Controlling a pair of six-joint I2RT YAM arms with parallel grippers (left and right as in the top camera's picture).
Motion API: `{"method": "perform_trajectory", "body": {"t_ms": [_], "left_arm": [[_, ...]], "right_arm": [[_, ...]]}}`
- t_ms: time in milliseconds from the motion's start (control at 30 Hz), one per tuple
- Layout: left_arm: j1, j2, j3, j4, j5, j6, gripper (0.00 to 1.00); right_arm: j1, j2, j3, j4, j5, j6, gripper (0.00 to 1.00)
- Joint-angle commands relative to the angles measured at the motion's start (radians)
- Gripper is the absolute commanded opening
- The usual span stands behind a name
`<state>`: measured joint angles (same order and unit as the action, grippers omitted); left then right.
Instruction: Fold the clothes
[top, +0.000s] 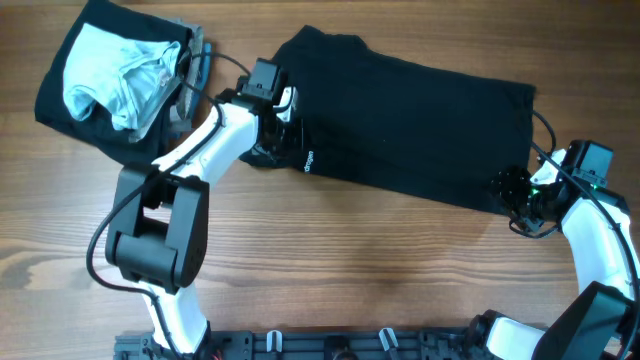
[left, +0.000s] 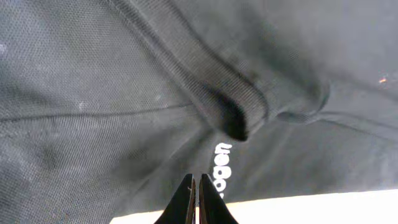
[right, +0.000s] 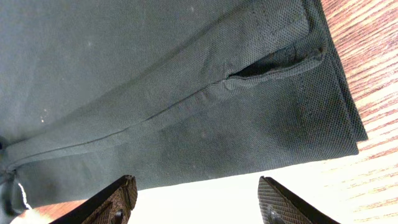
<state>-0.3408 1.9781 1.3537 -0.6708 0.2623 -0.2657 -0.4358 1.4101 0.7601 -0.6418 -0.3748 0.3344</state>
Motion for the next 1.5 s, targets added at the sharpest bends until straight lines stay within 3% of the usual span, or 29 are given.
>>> {"method": "perform_trajectory", "body": {"t_ms": [0, 267, 500, 733, 767, 833, 967, 1000, 1067, 1133, 1200, 1233, 1267, 1300, 1367, 1400, 1467], "left_arm": [[-0.037, 0.001, -0.054, 0.064, -0.017, 0.027, 0.04], [-0.070, 0.098, -0.082, 0.278, -0.017, -0.001, 0.04], [-0.068, 0.097, -0.082, 0.725, -0.066, -0.062, 0.04], [-0.067, 0.097, -0.082, 0.649, -0.074, -0.064, 0.07], [-0.067, 0.097, -0.082, 0.622, -0.073, -0.064, 0.09], [-0.066, 0.096, -0.082, 0.542, -0.074, -0.064, 0.30], [-0.028, 0.056, -0.082, 0.360, -0.073, -0.064, 0.45], [-0.007, 0.024, -0.082, 0.320, -0.073, -0.064, 0.58], [0.042, -0.068, -0.082, 0.242, -0.073, -0.056, 0.75], [0.084, -0.109, -0.082, 0.169, -0.074, -0.052, 0.80], [0.116, -0.102, -0.084, 0.107, -0.079, -0.022, 0.79], [0.138, -0.082, -0.090, 0.070, -0.100, -0.018, 0.72], [0.153, -0.066, -0.105, 0.070, -0.101, -0.018, 0.61], [0.163, -0.047, -0.121, 0.080, -0.101, -0.018, 0.39], [0.178, 0.003, -0.153, 0.098, -0.101, -0.018, 0.14], [0.189, 0.042, -0.165, 0.088, -0.137, -0.018, 0.06], [0.214, 0.064, -0.166, 0.036, -0.227, -0.035, 0.04]], "right_arm": [[-0.001, 0.006, -0.003, 0.006, -0.015, -0.017, 0.68], [-0.001, 0.006, -0.003, 0.013, -0.015, -0.017, 0.67], [-0.001, 0.006, -0.003, 0.031, -0.015, -0.017, 0.67], [-0.001, 0.006, -0.003, 0.022, -0.015, -0.021, 0.67], [-0.001, 0.006, -0.003, 0.019, -0.015, -0.021, 0.68], [-0.001, 0.006, -0.003, 0.008, -0.015, -0.025, 0.67], [0.001, 0.006, -0.003, -0.007, -0.017, -0.070, 0.67], [0.001, 0.006, -0.003, -0.007, -0.020, -0.070, 0.67], [0.001, 0.006, -0.003, -0.008, -0.020, -0.070, 0.67], [0.001, 0.006, -0.003, -0.023, -0.023, -0.069, 0.67], [0.001, 0.006, -0.003, -0.036, -0.023, -0.070, 0.67], [0.001, 0.006, -0.003, -0.043, -0.023, -0.069, 0.67], [0.001, 0.006, -0.006, -0.044, -0.024, -0.069, 0.67], [0.001, 0.006, -0.013, -0.043, -0.025, -0.069, 0.64], [0.003, 0.006, -0.025, -0.047, -0.047, -0.070, 0.56], [0.027, 0.006, -0.030, -0.048, -0.053, -0.072, 0.54], [0.097, 0.006, -0.030, -0.031, -0.053, -0.073, 0.53]]}}
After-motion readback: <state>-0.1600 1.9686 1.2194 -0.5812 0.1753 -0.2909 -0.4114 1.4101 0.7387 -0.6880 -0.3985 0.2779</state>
